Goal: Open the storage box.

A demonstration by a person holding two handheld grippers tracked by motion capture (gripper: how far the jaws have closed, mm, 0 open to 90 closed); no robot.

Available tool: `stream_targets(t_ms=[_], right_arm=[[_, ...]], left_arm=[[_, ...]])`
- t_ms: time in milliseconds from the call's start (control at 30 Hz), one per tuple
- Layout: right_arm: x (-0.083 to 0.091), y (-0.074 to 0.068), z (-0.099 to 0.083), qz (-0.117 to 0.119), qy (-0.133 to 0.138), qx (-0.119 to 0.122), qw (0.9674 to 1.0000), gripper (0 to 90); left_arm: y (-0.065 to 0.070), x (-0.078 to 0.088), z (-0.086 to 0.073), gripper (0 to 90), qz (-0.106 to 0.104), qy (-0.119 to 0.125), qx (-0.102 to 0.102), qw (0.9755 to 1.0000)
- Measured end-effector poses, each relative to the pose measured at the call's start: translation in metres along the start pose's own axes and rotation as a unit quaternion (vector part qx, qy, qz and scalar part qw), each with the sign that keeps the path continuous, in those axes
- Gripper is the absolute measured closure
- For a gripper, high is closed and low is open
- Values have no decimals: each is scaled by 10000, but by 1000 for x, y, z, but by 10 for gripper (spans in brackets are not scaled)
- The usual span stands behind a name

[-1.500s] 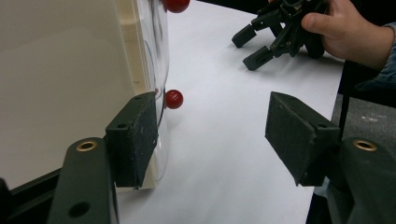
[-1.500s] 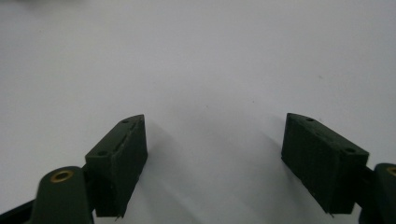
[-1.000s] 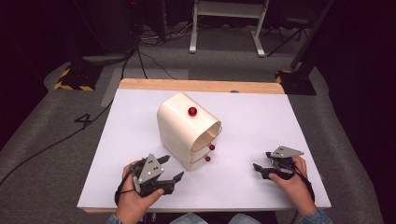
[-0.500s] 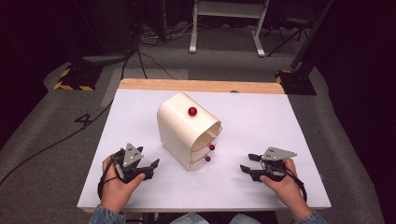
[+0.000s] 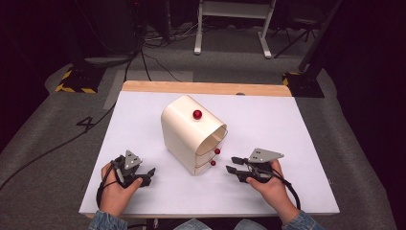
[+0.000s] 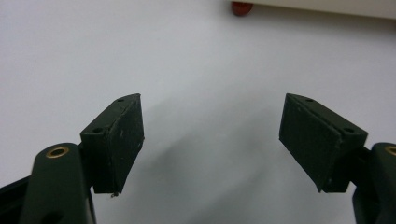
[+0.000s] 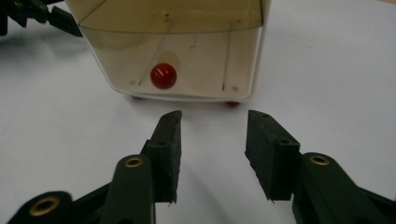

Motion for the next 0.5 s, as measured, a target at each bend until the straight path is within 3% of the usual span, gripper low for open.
stream_targets(t_ms=[167,300,433,500], right_arm=[[-17,-16,4,147,89,8,9999,616],[-29,-25,7,33,147,19,9999,644],[-36,-31,6,-74,149,41,9999,736],[-36,-31,6,-124,168,48,9998,742]], left_arm=[[-2,-3,-8,218,4,-97,-18,10000],[-1,-3,-8,216,51,-95,-77,9999],[-1,-4,-9,216,15,-69,6,10000],[-1,-4,-9,215,4,-75,7,10000]])
Point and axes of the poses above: each handheld gripper's, and its own axes: x roughly backward along the jaws, z roughly out of its top, y roughly to its right, the point moved 7 cm from there along -x, roughly forward along the jaws, and after that the axes turned 10 degrees about -x, right-handed, at the moved point
